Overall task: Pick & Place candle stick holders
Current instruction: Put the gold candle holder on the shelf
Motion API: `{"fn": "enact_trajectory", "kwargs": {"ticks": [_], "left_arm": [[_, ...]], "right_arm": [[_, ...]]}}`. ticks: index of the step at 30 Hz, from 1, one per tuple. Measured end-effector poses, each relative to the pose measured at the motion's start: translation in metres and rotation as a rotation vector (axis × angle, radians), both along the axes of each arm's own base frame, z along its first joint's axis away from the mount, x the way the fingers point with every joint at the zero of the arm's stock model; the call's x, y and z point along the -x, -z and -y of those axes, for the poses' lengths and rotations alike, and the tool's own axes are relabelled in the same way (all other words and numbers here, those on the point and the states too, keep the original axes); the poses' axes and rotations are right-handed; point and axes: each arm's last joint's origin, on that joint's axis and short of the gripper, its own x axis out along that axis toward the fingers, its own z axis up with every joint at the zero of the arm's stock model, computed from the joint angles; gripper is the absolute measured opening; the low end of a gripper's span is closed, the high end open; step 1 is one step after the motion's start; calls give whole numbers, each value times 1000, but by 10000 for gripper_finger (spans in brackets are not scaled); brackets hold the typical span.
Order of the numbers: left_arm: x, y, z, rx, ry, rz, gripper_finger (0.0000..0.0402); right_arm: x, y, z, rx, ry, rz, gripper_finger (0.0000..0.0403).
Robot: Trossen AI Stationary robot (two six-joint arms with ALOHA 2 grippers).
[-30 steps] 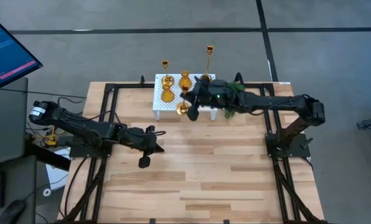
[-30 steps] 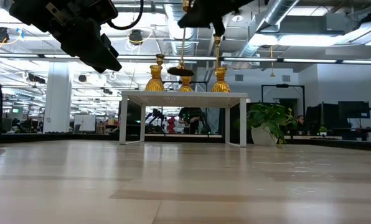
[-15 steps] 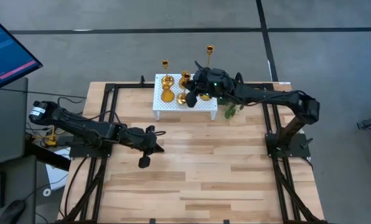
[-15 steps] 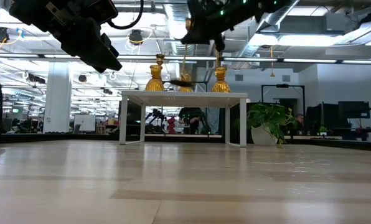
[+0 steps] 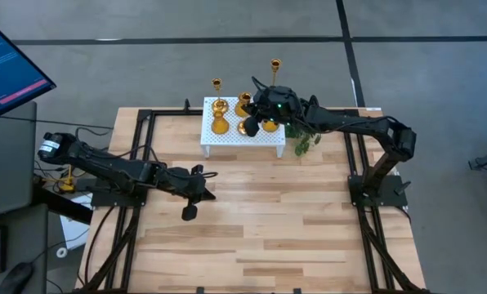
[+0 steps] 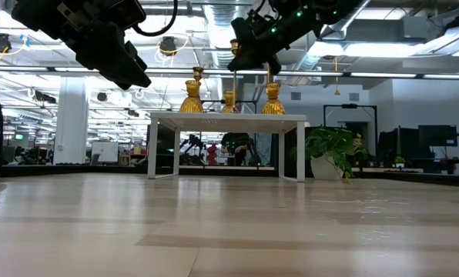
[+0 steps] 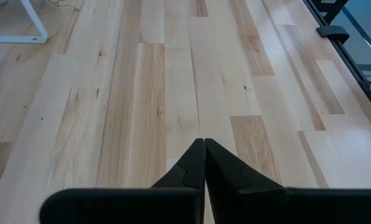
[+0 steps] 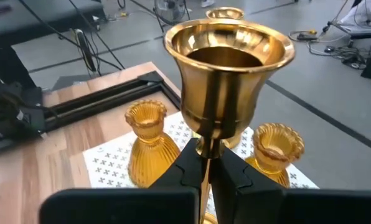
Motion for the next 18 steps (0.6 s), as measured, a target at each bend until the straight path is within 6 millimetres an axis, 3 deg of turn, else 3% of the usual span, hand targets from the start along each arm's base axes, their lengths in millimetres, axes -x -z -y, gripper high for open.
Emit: {"fn": "enact_trajectory", "kwargs": {"ticks": [18], "left_arm": [[0,0,0,0,0,0,5]], "right_arm": [[1,1,0,-7,0,-15,2]]}}
